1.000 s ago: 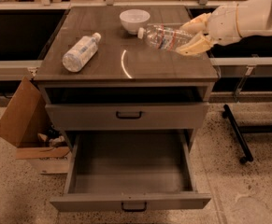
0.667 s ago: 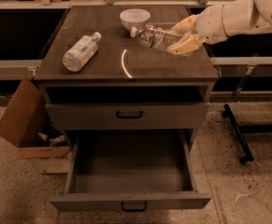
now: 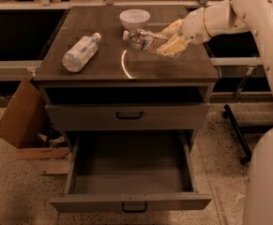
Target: Pick water bottle from middle drawer and place on counter
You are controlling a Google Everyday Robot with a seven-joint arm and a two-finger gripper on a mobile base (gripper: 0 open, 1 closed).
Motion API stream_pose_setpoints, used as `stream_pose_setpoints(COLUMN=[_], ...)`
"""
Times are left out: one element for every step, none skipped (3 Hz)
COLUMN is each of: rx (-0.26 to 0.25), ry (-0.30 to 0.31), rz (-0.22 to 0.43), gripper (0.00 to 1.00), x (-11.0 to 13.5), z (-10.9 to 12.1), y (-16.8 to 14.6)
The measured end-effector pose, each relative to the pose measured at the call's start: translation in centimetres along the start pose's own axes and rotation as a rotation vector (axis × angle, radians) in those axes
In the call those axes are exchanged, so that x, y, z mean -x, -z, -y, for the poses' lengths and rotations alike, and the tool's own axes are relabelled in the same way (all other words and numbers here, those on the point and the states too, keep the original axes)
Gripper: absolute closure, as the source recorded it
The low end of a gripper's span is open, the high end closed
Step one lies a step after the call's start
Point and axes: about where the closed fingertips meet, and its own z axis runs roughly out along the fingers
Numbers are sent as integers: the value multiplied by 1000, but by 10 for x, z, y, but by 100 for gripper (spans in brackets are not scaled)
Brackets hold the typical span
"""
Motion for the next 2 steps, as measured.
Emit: stream_pose_setpoints(rx=[-11,-29], ry=[-26,-38], rz=[-43,-103], gripper=[52,29], x=[-10,-22], z=[13,23], y=[-8,-11])
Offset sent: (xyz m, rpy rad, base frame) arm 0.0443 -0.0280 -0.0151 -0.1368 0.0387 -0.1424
